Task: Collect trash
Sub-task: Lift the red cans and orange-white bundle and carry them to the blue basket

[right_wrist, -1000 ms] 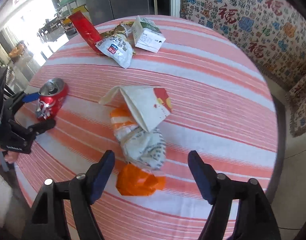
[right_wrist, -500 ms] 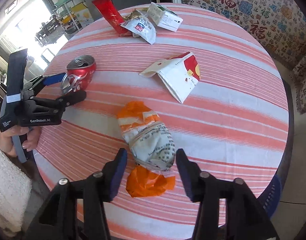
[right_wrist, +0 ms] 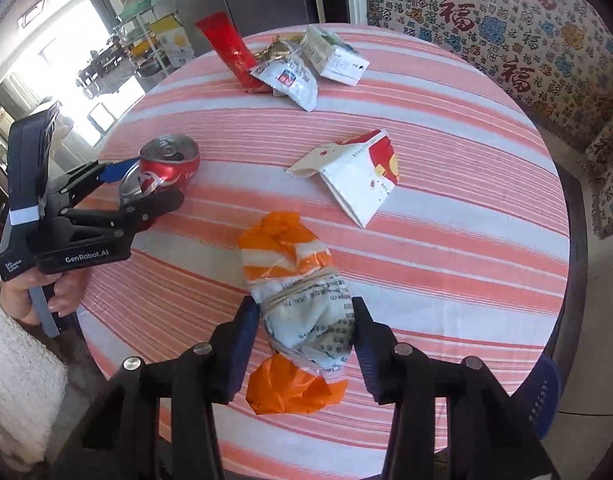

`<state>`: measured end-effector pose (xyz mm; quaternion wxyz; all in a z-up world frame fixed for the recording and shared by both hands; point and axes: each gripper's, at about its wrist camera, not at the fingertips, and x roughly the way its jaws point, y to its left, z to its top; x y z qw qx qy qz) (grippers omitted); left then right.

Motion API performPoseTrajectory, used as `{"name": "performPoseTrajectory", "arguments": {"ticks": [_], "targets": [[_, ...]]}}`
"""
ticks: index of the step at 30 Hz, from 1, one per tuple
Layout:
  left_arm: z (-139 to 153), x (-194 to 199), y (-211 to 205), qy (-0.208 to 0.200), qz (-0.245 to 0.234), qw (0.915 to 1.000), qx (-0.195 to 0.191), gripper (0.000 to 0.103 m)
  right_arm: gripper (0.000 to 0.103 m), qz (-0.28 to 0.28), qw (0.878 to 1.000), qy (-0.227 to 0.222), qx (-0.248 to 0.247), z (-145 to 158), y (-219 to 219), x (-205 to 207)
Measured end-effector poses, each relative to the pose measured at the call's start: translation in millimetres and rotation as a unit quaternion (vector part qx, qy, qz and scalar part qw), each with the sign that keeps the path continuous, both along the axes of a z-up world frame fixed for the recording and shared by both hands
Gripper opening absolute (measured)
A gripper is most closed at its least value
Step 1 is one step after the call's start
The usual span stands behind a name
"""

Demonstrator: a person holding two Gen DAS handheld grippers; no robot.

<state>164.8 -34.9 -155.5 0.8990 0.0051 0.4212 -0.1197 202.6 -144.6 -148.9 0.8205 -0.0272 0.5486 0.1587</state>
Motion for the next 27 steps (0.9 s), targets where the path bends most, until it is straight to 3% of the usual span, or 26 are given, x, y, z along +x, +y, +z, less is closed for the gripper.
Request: {"name": "performPoseTrajectory", "arguments": {"ticks": [4,10,15,16,18,21,23,27], "targets": [[3.0,-10.5,-23.9,-0.005,-0.017,0.9997,0.016,0.082,0.047,-0.033,0.999,-0.016,0.018,6.3,-27.2,-10.9],[-24.6,-12.0,-33.3,0.047,-0.018,0.9982,0.034,0.084,0.047,-0.066,0.997,-0.016,0.025,-3.9,-63.8,-28.8],[-27.1,-3.9,-37.1,0.060,-0.014,0.9974,0.039,0.099,0.047,-0.068,0.997,-0.022,0.032,-3.9,-74.7,-40.7],[-27.9,-1.9,-39.1,0.058,-0.012,0.9973,0.043,0.098,0.047,-0.068,0.997,-0.024,0.035,-3.2,-75.6,-40.9],[-26.8,-0.7,-42.6,0.044,-0.006,0.9970,0.063,0.081,0.047,-0.071,0.996,-0.028,0.041,-2.8,-75.4,-38.8],[-22.5,-3.0,-41.2,0.049,-0.017,0.9978,0.042,0.080,0.047,-0.079,0.995,-0.038,0.049,2.5,-81.5,-40.8],[-15.2,-6.9,-44.8,0.039,-0.016,0.9979,0.048,0.080,0.047,-0.087,0.994,-0.048,0.049,7.4,-90.6,-44.2],[16.9,-16.8,-73.0,0.017,-0.038,0.9990,0.018,0.080,0.047,-0.121,0.990,-0.059,0.049,14.7,-126.8,-50.4]]}}
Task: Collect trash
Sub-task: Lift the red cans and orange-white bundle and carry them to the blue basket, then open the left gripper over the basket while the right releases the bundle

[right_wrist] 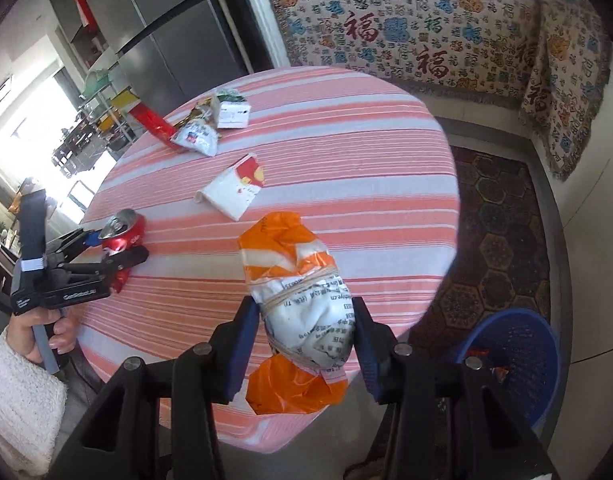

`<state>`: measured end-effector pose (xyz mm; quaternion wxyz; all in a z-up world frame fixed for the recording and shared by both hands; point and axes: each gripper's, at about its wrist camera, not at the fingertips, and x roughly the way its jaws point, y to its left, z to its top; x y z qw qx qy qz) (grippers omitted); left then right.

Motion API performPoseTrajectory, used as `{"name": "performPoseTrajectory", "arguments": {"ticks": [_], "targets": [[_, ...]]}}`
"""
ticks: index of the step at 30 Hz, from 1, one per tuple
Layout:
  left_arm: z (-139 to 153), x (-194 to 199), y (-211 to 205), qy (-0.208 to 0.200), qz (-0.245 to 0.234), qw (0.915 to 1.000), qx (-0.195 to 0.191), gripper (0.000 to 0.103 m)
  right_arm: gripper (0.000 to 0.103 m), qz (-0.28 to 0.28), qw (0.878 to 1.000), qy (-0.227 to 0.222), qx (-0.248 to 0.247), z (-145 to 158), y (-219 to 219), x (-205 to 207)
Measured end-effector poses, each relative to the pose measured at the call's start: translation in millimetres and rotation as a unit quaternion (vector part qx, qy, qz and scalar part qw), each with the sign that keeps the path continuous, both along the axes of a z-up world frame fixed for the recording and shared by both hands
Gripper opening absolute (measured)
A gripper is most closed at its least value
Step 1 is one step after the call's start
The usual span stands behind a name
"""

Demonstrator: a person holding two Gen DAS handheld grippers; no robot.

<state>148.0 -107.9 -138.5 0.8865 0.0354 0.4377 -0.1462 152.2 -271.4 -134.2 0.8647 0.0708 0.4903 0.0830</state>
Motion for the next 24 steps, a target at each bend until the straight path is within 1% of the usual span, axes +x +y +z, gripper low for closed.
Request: {"name": "performPoseTrajectory", "arguments": {"ticks": [3,5,8,10,14,18,24], "targets": [[23.7,-3.9,-41.7,-0.013,-0.037,0.9990,-0.019,0.080,0.047,-0.046,0.999,-0.001,-0.005,5.3,-43.2,-6.6],[33.7,-4.9,-74.9,-0.016,-0.066,0.9972,-0.029,0.080,0.047,-0.078,0.997,-0.002,-0.023,8.4,-73.4,-14.9],[40.6,-6.2,-130.7,-0.011,-0.114,0.9924,-0.046,0.080,0.047,-0.125,0.991,0.004,-0.050,8.5,-116.2,-30.5],[39.4,-9.1,-170.9,-0.006,-0.141,0.9889,-0.047,0.080,0.047,-0.156,0.986,0.010,-0.057,5.4,-143.1,-41.2],[28.3,-15.2,-242.6,0.004,-0.189,0.9809,-0.046,0.081,0.047,-0.207,0.976,0.017,-0.068,-4.2,-187.2,-59.2],[5.9,-16.3,-299.4,0.023,-0.213,0.9757,-0.045,0.080,0.047,-0.249,0.966,0.025,-0.059,-18.4,-223.2,-71.2],[-25.7,-15.9,-350.8,0.047,-0.230,0.9709,-0.046,0.080,0.047,-0.290,0.956,0.029,-0.035,-50.6,-266.3,-82.6]]}}
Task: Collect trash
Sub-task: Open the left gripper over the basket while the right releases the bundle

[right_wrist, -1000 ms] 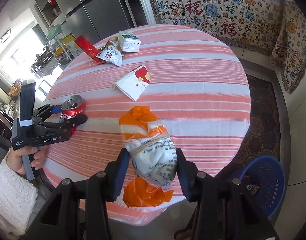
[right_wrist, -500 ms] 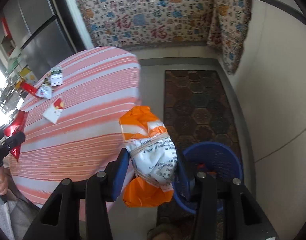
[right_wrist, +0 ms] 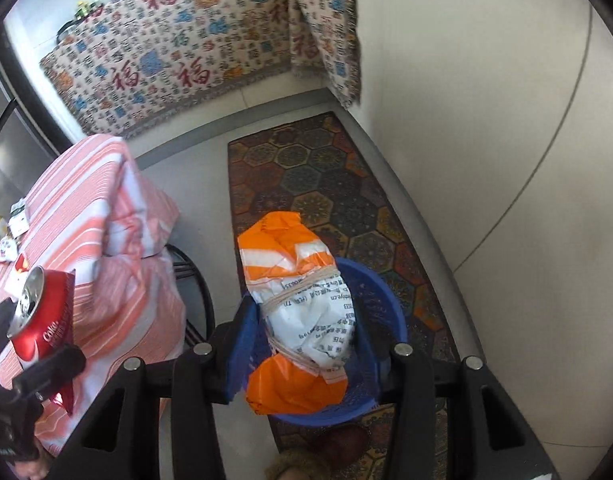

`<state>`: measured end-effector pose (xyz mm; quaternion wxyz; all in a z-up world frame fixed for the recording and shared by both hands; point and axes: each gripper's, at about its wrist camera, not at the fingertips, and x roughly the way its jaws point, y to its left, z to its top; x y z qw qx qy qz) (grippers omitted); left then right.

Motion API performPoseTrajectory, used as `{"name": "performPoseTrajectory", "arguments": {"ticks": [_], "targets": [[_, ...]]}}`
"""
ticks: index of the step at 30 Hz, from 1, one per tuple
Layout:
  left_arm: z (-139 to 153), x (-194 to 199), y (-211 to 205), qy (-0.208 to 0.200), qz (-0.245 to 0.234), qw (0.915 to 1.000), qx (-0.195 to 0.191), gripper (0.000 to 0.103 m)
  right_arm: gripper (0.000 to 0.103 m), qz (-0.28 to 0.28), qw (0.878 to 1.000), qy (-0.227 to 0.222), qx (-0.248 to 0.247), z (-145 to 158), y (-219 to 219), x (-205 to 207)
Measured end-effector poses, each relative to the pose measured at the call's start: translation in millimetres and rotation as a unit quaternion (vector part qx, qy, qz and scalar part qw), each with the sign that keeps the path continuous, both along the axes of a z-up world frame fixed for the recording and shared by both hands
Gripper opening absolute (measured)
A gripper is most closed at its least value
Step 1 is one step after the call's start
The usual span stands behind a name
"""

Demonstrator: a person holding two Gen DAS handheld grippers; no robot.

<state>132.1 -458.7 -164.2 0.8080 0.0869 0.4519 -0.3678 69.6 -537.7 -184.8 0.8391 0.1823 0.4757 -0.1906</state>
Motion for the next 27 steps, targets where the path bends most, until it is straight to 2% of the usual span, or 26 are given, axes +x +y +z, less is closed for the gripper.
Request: {"name": "performPoseTrajectory", "arguments": {"ticks": [8,19,21,22,27], "targets": [[-37.2,7.4,-49.1,0.015,-0.013,0.9997,0.016,0.080,0.047,-0.028,0.998,0.010,0.047,-44.7,-42.1,-5.0],[-80.3,16.6,-80.5,0.037,-0.021,0.9987,0.028,0.082,0.049,-0.058,0.994,-0.005,0.096,-60.2,-69.0,-7.9],[-86.1,20.3,-82.4,0.043,-0.020,0.9986,0.025,0.091,0.053,-0.064,0.993,-0.005,0.101,-61.4,-71.4,-6.6],[-87.5,22.6,-82.8,0.043,-0.019,0.9986,0.023,0.091,0.056,-0.067,0.992,-0.007,0.107,-62.1,-72.4,-5.9],[-82.0,30.5,-75.0,0.038,-0.001,0.9991,0.015,0.091,0.057,-0.067,0.992,-0.013,0.107,-58.6,-71.6,-3.4]]}}
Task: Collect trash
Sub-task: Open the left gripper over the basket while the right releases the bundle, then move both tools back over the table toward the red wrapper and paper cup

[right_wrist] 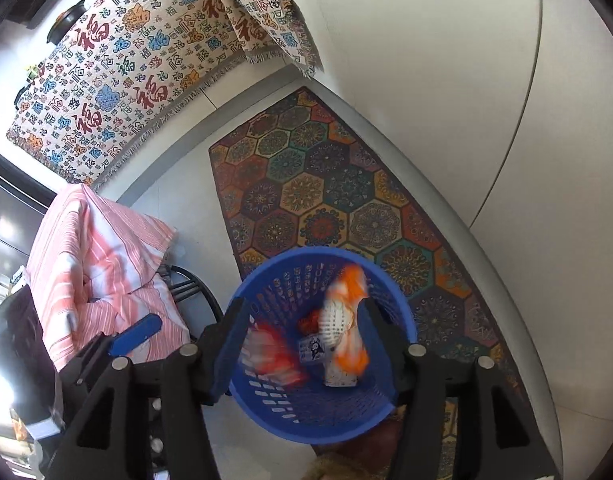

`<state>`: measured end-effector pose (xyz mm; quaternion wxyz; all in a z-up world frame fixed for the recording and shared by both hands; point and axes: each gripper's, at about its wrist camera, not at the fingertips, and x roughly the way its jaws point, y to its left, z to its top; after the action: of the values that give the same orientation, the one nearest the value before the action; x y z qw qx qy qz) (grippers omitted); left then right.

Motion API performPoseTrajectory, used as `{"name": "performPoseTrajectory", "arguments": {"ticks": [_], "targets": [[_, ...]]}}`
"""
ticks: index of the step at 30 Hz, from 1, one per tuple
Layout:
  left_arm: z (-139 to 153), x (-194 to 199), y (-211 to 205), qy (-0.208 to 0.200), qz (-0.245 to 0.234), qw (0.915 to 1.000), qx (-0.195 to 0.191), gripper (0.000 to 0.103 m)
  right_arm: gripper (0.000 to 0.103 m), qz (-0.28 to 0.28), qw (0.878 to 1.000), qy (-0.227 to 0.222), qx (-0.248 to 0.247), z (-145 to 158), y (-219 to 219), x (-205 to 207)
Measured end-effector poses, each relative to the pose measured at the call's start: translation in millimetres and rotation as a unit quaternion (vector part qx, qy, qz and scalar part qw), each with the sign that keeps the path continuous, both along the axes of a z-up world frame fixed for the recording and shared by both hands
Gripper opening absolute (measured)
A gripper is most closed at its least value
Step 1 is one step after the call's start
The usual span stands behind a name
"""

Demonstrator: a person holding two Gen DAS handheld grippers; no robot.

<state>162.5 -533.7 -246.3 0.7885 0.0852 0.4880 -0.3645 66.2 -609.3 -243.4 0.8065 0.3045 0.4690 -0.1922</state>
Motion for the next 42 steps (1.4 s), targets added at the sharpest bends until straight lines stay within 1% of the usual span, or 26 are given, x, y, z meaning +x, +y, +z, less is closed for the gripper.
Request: {"name": "performPoseTrajectory", "arguments": {"ticks": [3,8,10,12,14,16,18,22,24,26,28,30,32,35,37,40,42], "targets": [[20.4,-2.1,17.4,-0.009,0.019,0.9996,-0.018,0.091,0.057,-0.001,1.000,-0.012,-0.029,11.2,3.4,-0.4],[67.5,-19.7,64.1,-0.033,0.036,0.9981,-0.039,0.091,0.057,0.004,0.993,-0.061,-0.104,44.7,23.5,3.6],[84.7,-30.9,87.4,-0.046,0.040,0.9975,-0.035,0.091,0.057,0.010,0.989,-0.080,-0.127,58.2,35.8,9.1],[97.7,-43.2,115.9,-0.063,0.044,0.9968,-0.023,0.093,0.057,0.020,0.984,-0.096,-0.146,71.0,48.4,17.9],[102.7,-49.9,144.9,-0.075,0.058,0.9955,-0.004,0.094,0.058,0.038,0.981,-0.112,-0.156,81.3,63.9,28.8],[102.7,-52.5,177.2,-0.079,0.077,0.9939,0.013,0.094,0.061,0.058,0.978,-0.122,-0.162,89.9,79.6,40.9],[98.3,-52.4,216.1,-0.081,0.105,0.9906,0.031,0.094,0.061,0.083,0.974,-0.130,-0.164,96.2,100.8,55.9],[84.4,-44.5,285.8,-0.083,0.173,0.9788,0.073,0.094,0.061,0.144,0.966,-0.144,-0.161,107.4,151.3,82.9],[75.9,-39.1,322.1,-0.087,0.208,0.9699,0.091,0.094,0.061,0.185,0.958,-0.149,-0.162,112.0,181.7,93.7],[69.7,-31.6,351.9,-0.085,0.240,0.9616,0.103,0.094,0.061,0.232,0.946,-0.150,-0.170,114.4,215.3,101.7],[64.7,-24.3,379.1,-0.083,0.271,0.9529,0.108,0.094,0.061,0.274,0.933,-0.151,-0.179,115.6,249.2,105.9],[61.8,-17.2,403.4,-0.081,0.296,0.9453,0.110,0.094,0.061,0.312,0.922,-0.153,-0.173,113.7,281.3,109.6],[62.0,-13.3,419.3,-0.082,0.317,0.9390,0.105,0.094,0.061,0.344,0.914,-0.153,-0.151,110.5,310.7,113.3],[60.0,-12.2,440.6,-0.083,0.336,0.9324,0.103,0.098,0.061,0.385,0.904,-0.144,-0.121,102.8,352.7,121.7],[58.0,-10.0,448.8,-0.082,0.341,0.9306,0.103,0.101,0.061,0.410,0.894,-0.129,-0.129,95.8,380.7,125.8],[57.8,-10.4,462.8,-0.079,0.348,0.9286,0.102,0.101,0.061,0.439,0.879,-0.109,-0.152,85.5,414.5,129.9],[65.1,-5.3,469.9,-0.078,0.350,0.9286,0.096,0.100,0.063,0.447,0.872,-0.102,-0.172,81.3,430.7,132.4]]}}
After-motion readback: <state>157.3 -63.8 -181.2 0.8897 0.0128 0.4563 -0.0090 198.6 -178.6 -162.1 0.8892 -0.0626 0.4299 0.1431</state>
